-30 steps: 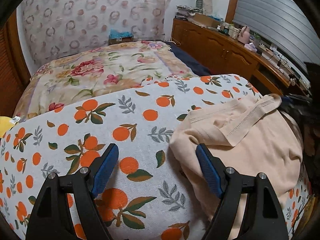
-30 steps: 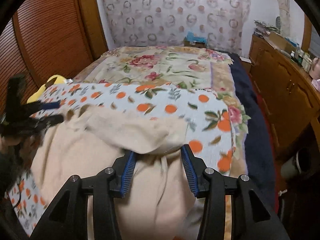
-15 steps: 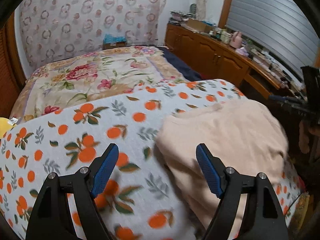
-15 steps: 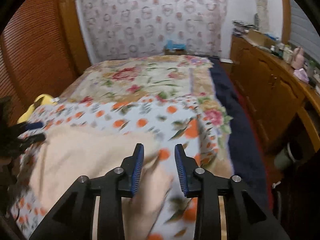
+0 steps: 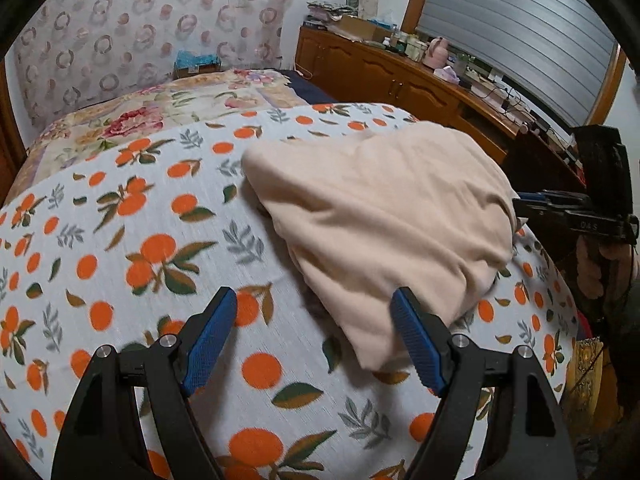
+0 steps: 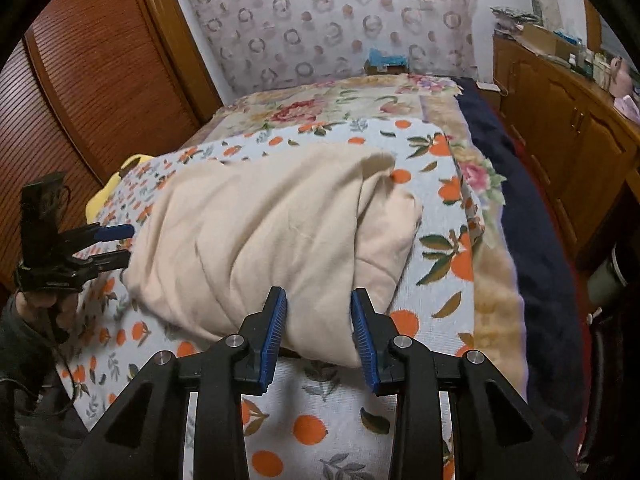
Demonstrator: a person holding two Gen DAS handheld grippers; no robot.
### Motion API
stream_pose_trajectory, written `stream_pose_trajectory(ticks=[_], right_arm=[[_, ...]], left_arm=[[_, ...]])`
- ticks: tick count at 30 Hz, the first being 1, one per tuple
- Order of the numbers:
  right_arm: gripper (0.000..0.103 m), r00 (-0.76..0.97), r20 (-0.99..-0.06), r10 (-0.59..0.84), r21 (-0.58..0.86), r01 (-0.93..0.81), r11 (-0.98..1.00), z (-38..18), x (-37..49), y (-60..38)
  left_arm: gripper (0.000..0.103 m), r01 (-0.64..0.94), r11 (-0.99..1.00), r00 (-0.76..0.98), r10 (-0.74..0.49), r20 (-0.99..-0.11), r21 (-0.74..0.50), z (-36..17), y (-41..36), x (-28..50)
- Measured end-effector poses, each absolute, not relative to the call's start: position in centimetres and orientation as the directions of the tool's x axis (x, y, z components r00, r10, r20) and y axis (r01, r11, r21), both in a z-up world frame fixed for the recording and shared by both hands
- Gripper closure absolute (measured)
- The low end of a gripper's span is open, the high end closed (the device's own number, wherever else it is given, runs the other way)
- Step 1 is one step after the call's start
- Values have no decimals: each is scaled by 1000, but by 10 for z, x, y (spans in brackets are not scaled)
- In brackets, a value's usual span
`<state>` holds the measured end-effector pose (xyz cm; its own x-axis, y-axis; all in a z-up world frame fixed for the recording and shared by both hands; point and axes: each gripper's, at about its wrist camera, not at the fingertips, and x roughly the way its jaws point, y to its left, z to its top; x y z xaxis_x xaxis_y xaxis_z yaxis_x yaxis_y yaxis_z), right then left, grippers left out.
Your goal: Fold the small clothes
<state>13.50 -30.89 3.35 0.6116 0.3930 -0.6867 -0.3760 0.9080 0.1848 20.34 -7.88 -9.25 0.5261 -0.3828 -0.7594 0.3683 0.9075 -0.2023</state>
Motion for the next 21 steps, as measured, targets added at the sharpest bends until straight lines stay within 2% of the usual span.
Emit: stream_pose_trajectory(ticks=[2,3,4,8,11,13,19,20,21], right_arm=[[68,602,-694,395,182,-384,905,33,141,-309],[72,598,-696,398,175,-396,901,35,142,-305],[90,594,-695,406,169,-414,895,36,143,-303],[100,604,-681,414,149,-439,886,46,137,-309],[100,716,-639,282,35,-339,940,63,119,-322],[100,742,-623,247,51,-277,960,70,117,-340],[100,692,-676,254,57,-295,954,52,130,-334],[96,694,-670,264,61,-304,951,55,132,-333],[86,692,-666,279,70,-315,947,59,134,-333]], left_arm=[[23,368,910,521,-373,-768,-192,-96,-82,202],[23,365,914,522,-359,-773,-178,-98,-84,203],[23,365,915,523,-354,-775,-172,-99,-85,202],[23,358,920,521,-337,-784,-158,-103,-86,204],[23,360,923,529,-320,-786,-133,-103,-88,205],[23,360,923,529,-320,-786,-134,-103,-88,204],[23,350,922,534,-341,-774,-165,-100,-84,204],[23,346,923,544,-345,-765,-170,-97,-83,204],[23,343,923,551,-346,-759,-172,-94,-82,206]])
